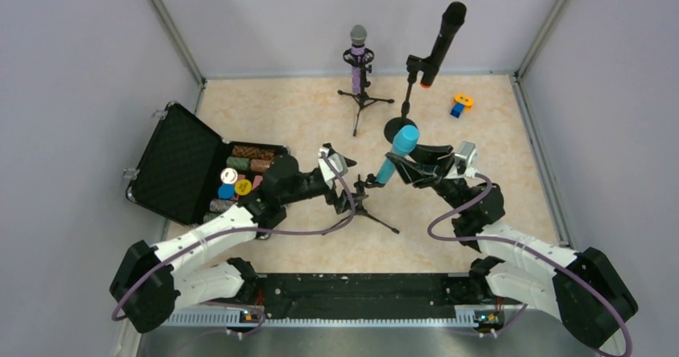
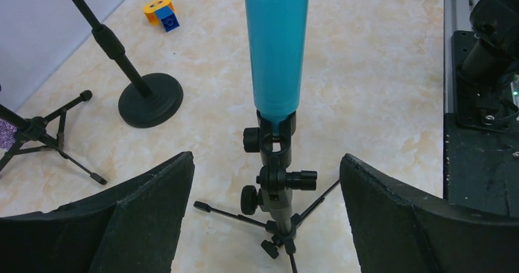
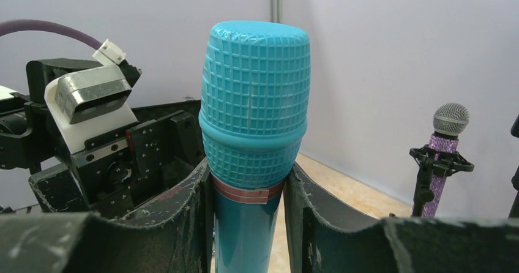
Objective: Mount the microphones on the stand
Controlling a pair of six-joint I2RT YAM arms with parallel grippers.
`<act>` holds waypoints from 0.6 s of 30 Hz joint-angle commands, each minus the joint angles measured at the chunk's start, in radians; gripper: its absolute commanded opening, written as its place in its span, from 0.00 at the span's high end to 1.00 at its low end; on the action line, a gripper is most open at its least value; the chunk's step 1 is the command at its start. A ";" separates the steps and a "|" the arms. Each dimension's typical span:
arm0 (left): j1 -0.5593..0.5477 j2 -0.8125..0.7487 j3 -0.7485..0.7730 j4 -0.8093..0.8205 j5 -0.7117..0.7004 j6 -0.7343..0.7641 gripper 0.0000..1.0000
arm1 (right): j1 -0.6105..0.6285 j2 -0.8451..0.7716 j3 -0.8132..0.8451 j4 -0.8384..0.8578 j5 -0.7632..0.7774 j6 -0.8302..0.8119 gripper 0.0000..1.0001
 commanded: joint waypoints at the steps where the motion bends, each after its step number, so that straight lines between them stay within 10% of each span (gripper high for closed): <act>1: -0.004 0.046 0.082 0.014 0.045 0.072 0.08 | 0.012 0.040 -0.060 -0.143 -0.008 -0.044 1.00; 18: -0.004 0.232 0.184 -0.100 0.073 0.099 0.31 | 0.042 0.049 0.002 -0.331 0.055 -0.083 1.00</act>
